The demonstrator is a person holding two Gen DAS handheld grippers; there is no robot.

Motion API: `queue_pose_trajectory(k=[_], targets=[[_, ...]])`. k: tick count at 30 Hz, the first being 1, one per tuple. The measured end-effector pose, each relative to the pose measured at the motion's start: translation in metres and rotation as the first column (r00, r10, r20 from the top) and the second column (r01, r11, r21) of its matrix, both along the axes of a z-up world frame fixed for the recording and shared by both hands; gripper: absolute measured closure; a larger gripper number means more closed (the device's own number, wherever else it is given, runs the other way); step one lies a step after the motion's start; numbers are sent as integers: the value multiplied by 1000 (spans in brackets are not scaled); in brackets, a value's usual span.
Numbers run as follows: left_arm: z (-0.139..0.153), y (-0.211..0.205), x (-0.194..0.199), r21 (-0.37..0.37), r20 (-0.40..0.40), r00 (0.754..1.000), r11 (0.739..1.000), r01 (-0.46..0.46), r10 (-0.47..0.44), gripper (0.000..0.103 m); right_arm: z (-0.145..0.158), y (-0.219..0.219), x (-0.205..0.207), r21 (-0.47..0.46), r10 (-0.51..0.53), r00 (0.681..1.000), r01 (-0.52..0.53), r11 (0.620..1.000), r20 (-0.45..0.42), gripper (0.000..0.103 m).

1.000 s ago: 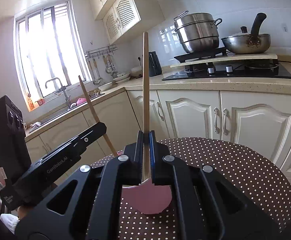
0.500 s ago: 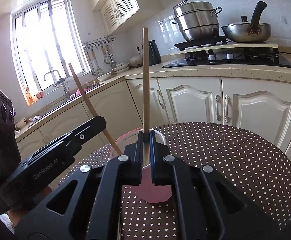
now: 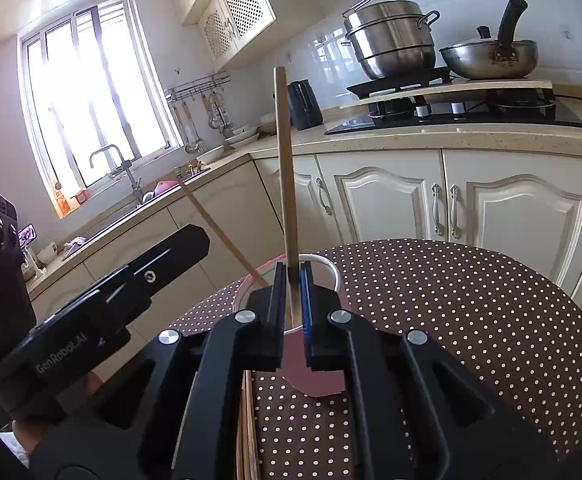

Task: Organize utensils
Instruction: 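Open both grippers to release the chopsticks into the pink cup, then move both grippers back down to the chopstick pile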

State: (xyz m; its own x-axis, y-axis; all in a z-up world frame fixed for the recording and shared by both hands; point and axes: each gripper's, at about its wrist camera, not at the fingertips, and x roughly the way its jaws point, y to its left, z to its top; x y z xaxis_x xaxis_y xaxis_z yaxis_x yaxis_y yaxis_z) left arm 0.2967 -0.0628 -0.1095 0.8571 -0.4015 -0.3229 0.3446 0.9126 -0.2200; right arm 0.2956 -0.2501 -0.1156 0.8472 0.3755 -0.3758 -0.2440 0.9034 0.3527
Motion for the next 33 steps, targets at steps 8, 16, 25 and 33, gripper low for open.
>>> queue_pose_trajectory(k=[8,16,25,33], targets=[[16,9,-21,-13,20,1000,1000,-16,17,45,17,-2,-22,12,-13,999,13,1000,44,74],[29,18,-41,-3,26,999,999,-34,34,42,28,0,-40,13,-14,998,14,1000,56,57],[27,31,-62,16,-23,999,1000,-25,26,41,28,-1,-59,22,-12,1000,11,1000,28,56],[9,52,-74,35,-107,993,998,-51,55,41,14,2,-78,1,-10,1000,10,1000,-23,56]])
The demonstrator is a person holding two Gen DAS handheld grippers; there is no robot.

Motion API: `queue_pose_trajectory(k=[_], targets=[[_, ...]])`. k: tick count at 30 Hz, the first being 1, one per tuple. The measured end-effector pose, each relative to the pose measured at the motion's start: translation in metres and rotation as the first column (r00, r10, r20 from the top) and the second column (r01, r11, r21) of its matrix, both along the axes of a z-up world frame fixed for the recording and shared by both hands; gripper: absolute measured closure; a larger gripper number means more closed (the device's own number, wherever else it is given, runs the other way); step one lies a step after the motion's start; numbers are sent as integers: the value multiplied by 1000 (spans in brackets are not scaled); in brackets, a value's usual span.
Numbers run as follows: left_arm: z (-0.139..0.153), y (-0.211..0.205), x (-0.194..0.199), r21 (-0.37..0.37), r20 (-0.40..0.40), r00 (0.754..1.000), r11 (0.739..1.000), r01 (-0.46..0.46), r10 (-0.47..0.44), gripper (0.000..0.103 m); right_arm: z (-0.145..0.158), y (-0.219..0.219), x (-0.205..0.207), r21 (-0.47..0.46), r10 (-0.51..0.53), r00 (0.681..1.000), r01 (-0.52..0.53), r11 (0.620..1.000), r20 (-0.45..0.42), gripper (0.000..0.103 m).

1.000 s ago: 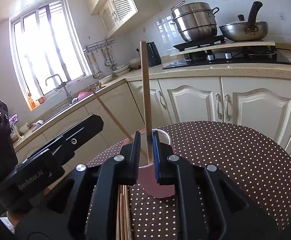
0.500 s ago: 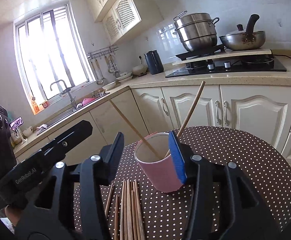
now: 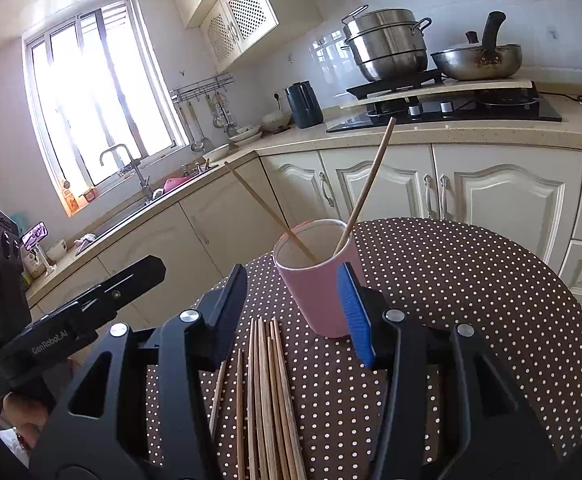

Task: Organize utensils
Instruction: 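Move both grippers back down to the chopstick pile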

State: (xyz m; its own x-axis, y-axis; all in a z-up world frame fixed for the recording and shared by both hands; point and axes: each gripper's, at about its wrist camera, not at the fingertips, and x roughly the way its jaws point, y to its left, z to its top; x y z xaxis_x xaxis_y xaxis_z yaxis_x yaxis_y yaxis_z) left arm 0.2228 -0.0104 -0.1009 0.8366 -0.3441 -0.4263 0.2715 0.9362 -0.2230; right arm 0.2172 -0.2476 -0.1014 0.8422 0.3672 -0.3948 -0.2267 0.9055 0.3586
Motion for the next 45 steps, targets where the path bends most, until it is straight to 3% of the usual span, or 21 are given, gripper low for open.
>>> queue_pose_trajectory(k=[9,13,20,25,28,30,31,45], targets=[[-44,16,5,51,-171,984,998,-45,53,41,-27,8,-5,-29,31,995,-34,999,-93,56],[-70,21,8,128,-267,956,988,-89,121,41,-41,20,-4,-93,50,989,-63,994,-137,56],[-108,19,11,200,-382,915,978,-57,132,41,-67,35,4,-146,86,967,-123,982,-238,56],[-117,13,14,261,-400,903,964,-52,157,41,-81,42,11,-204,101,947,-168,964,-304,56],[-120,14,16,248,-412,899,968,-45,148,41,-89,47,14,-237,104,937,-190,953,-334,56],[-123,15,17,248,-422,893,968,-50,154,44,-93,50,17,-252,110,930,-207,945,-352,62],[-123,14,18,255,-415,896,966,-51,157,46,-93,52,19,-253,118,925,-218,943,-361,67],[-124,16,23,288,-395,905,957,-39,156,56,-106,75,34,-292,155,896,-293,910,-417,71]])
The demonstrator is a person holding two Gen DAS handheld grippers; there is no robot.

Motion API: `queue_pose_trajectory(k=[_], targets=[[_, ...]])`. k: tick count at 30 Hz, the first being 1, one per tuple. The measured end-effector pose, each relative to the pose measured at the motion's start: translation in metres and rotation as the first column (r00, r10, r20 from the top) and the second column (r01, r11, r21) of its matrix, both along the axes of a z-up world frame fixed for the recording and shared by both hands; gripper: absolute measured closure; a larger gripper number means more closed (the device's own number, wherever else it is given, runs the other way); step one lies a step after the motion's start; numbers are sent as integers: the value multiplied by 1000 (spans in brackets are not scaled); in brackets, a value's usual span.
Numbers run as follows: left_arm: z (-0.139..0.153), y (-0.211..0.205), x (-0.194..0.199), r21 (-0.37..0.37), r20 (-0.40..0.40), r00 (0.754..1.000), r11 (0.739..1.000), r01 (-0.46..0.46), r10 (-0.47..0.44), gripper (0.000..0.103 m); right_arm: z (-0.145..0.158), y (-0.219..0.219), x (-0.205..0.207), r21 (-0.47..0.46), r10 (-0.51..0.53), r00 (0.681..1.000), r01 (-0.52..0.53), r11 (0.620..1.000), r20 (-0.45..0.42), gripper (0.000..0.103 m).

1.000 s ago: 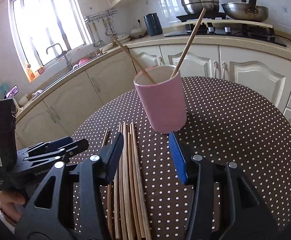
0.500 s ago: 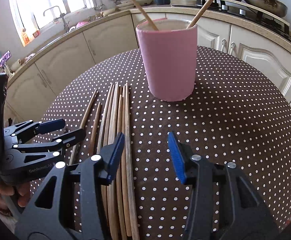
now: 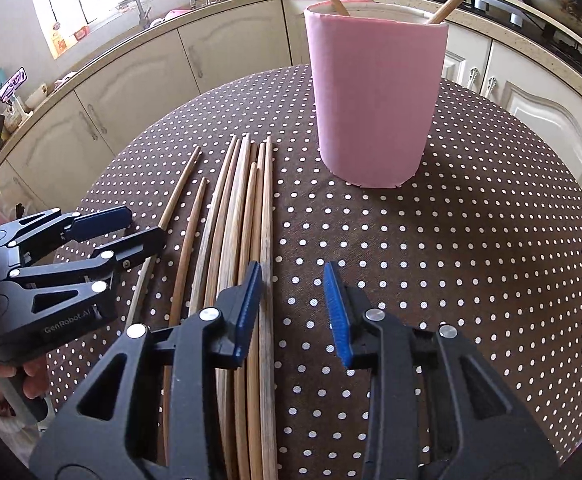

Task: Organize utensils
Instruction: 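Move both grippers back down to the chopstick pile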

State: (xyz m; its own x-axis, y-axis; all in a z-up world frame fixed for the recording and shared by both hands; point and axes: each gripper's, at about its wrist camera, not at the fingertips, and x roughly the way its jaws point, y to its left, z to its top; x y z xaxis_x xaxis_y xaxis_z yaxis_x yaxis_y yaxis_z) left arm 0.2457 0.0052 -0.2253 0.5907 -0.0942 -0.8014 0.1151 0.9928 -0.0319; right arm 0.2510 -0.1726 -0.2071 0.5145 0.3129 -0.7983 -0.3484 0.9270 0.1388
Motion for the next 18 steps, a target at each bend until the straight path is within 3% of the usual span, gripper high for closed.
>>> queue_pose_trajectory(k=[8,10,13,18], targets=[[0,-4,3,38,7,1000,999,-1,1,60,4,16,15,-84,18,1000,-20,996,-24,71],[0,-5,3,50,8,1000,999,0,-1,60,3,18,21,-69,30,998,-34,997,-60,71],[1,-5,5,48,-5,1000,999,1,-1,60,4,29,26,-147,45,997,-55,988,-68,73],[3,-3,13,47,-41,999,999,3,-1,66,10,48,48,-203,86,983,-119,972,-163,74]])
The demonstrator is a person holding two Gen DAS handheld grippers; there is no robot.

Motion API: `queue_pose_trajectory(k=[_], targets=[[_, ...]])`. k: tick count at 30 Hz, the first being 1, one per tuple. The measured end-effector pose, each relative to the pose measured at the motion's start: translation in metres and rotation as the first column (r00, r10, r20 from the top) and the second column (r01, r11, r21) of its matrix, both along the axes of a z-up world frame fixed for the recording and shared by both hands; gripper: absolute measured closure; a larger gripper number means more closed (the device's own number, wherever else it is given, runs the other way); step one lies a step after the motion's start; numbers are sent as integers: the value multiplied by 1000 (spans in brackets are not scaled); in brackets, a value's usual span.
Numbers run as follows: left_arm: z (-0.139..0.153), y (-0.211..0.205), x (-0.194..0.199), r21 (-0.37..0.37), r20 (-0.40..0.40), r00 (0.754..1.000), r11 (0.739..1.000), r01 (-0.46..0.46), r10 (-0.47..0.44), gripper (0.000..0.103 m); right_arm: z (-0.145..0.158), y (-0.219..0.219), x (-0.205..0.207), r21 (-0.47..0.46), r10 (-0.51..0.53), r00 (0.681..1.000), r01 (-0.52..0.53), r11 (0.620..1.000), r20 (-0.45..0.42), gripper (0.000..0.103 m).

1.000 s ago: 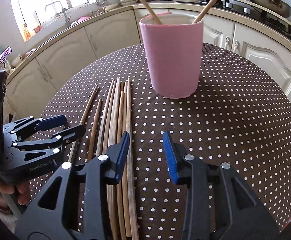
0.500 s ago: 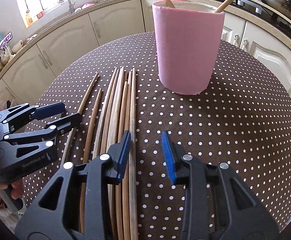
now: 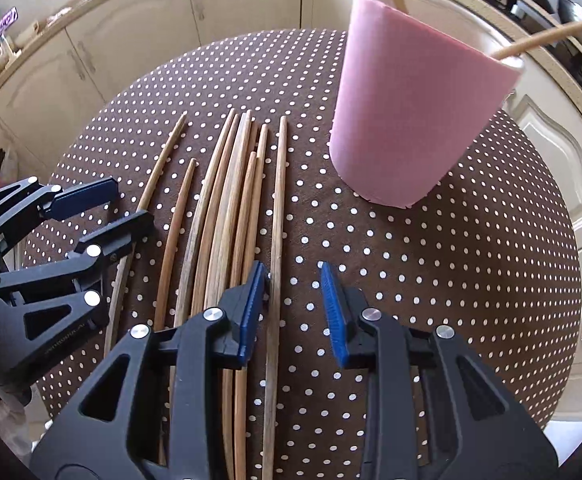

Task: Organize utensils
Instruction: 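Move both grippers back down to the chopstick pile, then close the left gripper on a chopstick while the right gripper grasps another chopstick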

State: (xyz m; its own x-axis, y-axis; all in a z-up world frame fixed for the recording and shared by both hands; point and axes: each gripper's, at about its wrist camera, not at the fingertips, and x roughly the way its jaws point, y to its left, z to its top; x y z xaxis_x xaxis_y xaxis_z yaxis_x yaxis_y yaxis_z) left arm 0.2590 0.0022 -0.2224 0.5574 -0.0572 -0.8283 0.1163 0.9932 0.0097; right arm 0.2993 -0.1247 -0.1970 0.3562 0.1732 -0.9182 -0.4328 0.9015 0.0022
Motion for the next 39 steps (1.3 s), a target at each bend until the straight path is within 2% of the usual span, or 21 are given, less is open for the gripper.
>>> queue_pose_trajectory(k=[4,9,11,13,16,19,22,25,29,33,39], targets=[[3,2,9,6,-51,999,1000,-8,8,74,3,22,19,-64,53,995,-59,996,-82,80],[5,5,19,5,-93,996,1000,-4,4,87,5,39,37,-82,74,984,-88,993,-159,84],[4,5,21,7,-100,995,1000,-15,15,89,6,44,43,-86,79,980,-96,992,-182,84],[5,2,24,16,-110,994,1000,-3,4,91,6,43,53,-93,73,977,-93,991,-202,89],[5,4,30,-7,-123,992,1000,-2,1,96,4,33,79,-55,50,971,-65,996,-235,96],[6,3,33,-5,-131,991,1000,0,-1,97,6,23,93,7,37,964,-36,999,-265,97],[5,1,34,-16,-129,992,1000,-14,11,97,8,23,103,23,33,963,-28,999,-268,97],[4,1,34,-22,-124,992,1000,-11,9,97,10,29,105,0,44,969,-45,999,-244,97],[4,2,35,-49,-120,993,999,-5,-1,97,9,38,95,-39,58,980,-67,997,-191,97],[9,2,29,-78,-101,995,997,4,-12,97,5,45,81,-39,65,985,-72,997,-157,97],[18,-1,21,-98,-58,998,995,17,-23,97,9,36,50,31,80,989,-77,997,-121,97]])
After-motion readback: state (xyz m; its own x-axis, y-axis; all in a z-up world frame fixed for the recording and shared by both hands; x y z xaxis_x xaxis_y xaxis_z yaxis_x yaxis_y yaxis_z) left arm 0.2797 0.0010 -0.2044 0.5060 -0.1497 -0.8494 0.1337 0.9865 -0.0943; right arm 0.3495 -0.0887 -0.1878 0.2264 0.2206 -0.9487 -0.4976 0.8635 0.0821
